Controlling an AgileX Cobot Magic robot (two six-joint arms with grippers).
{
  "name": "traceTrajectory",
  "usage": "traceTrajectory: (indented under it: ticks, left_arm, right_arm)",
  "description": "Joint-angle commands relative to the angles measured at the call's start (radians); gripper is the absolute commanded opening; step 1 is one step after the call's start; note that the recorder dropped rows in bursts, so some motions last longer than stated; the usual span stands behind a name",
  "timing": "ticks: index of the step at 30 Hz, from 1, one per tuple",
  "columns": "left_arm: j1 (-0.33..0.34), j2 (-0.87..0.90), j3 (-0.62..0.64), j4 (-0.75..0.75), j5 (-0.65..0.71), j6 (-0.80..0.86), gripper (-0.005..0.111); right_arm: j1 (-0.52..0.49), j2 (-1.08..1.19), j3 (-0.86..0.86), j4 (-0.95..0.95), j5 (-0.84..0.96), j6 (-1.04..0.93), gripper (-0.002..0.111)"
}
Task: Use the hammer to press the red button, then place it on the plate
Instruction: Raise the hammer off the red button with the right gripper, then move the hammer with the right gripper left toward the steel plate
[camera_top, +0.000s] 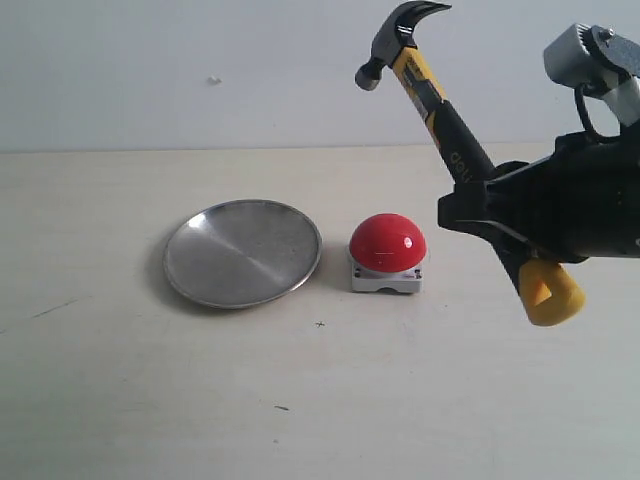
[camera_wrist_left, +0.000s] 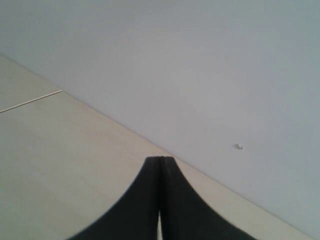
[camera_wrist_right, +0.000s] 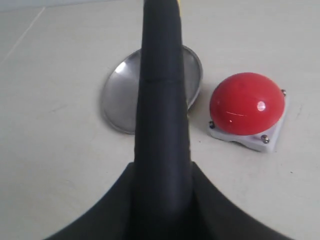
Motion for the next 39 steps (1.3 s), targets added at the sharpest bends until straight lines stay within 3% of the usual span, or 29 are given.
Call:
traceTrajectory:
  ticks: [1, 5, 7, 18, 25, 33, 38, 39]
  left_arm:
    - [0.003, -0.005, -0.008, -0.007, 0.000, -0.001, 0.000]
    - [0.003, -0.005, -0.008, -0.007, 0.000, -0.001, 0.000]
    - [0.003, -0.005, -0.008, -0.007, 0.000, -0.001, 0.000]
    - [0.003, -0.005, -0.008, -0.007, 0.000, -0.001, 0.000]
    - [0.003, -0.005, -0.008, -0.007, 0.000, -0.001, 0.000]
    - [0.003, -0.005, -0.008, -0.007, 0.000, -0.001, 0.000]
    - [0.003, -0.005, -0.008, -0.007, 0.000, -0.001, 0.000]
    - [0.003, -0.005, -0.008, -0.007, 0.000, -0.001, 0.000]
  right_arm:
    - [-0.001, -0.001, 0.019, 0.402, -0.068, -0.382, 0.000]
    - [-0.001, 0.006, 0.030, 0.661, -0.025, -0.605, 0.000]
    - [-0.001, 0.025, 0.030, 0.671, 0.022, -0.684, 0.000]
    - [0.002, 0.283, -0.094, 0.671, 0.182, -0.718, 0.000]
    - [0.054, 0.468, -0.233, 0.671, 0.180, -0.683, 0.000]
    - [0.182, 0.552, -0.372, 0.671, -0.128, -0.656, 0.000]
    - [0.308, 0.554, -0.398, 0.671, -0.511, -0.614, 0.000]
    - [0.339, 0.554, -0.398, 0.558, -0.596, -0.478, 0.000]
